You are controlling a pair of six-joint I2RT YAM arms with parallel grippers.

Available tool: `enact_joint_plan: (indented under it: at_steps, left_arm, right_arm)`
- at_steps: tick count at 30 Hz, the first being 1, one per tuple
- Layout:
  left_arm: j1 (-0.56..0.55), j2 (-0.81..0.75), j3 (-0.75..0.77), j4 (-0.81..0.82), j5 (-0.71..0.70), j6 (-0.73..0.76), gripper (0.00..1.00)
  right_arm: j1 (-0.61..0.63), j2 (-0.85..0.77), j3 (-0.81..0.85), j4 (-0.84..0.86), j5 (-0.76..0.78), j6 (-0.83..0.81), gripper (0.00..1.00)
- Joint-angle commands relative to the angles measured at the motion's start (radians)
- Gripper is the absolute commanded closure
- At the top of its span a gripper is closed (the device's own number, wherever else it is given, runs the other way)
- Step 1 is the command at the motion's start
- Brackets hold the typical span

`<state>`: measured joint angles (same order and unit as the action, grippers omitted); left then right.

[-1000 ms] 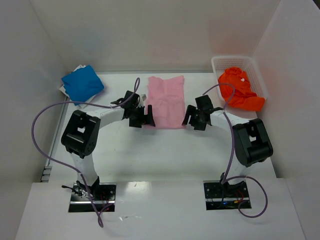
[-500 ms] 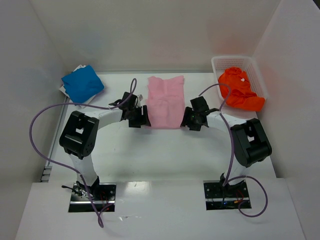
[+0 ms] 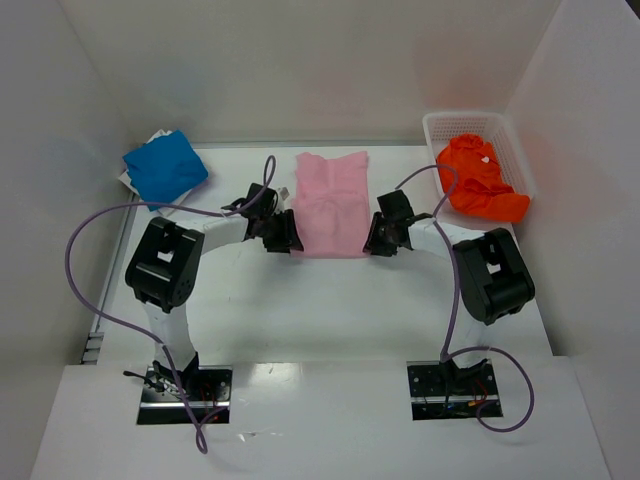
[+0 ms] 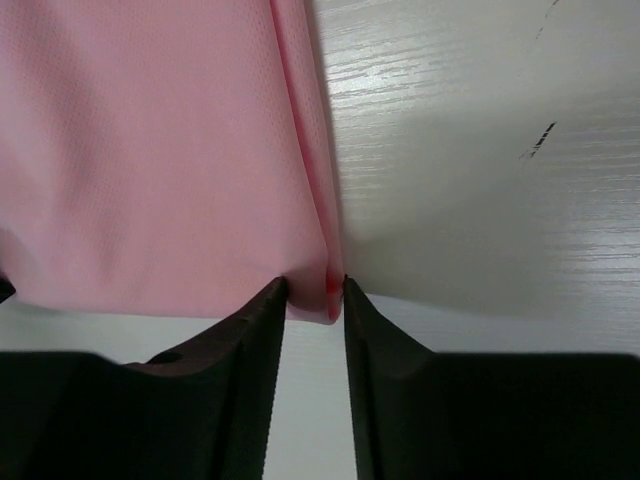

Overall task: Fold and stack the t-shirts
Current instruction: Grab one side of the 2/3 rectangular tshirt with both arms

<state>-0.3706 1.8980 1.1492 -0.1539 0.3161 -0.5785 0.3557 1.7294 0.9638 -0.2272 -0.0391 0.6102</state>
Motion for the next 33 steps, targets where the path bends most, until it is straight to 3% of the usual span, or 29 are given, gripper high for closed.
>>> enact_joint_plan:
  at_steps: [1,10,12,19,28,33]
  left_arm:
    - [-0.001,0.036,0.01,-0.01,0.009,-0.003,0.51]
    - [-0.001,0.036,0.02,-0.021,0.028,-0.003,0.93]
    - [-0.001,0.018,0.01,-0.021,0.028,-0.003,1.0]
    - [-0.03,-0.047,-0.014,-0.052,0.008,0.006,1.0]
    - [-0.077,-0.246,-0.054,-0.157,-0.061,-0.003,1.0]
    - [-0.077,-0.33,0.048,-0.251,-0.13,0.009,1.0]
  right_arm:
    - [0.003,0.019,0.038,0.043,0.022,0.003,0.66]
    - [0.003,0.018,0.026,0.043,0.01,0.034,1.0]
    - [0.003,0.007,0.015,0.043,0.01,0.034,1.0]
    - [0.003,-0.108,-0.048,0.019,0.001,0.065,1.0]
    - [0.032,-0.325,-0.08,-0.084,0.01,0.092,1.0]
    - [0.032,-0.389,0.015,-0.141,0.047,0.077,1.0]
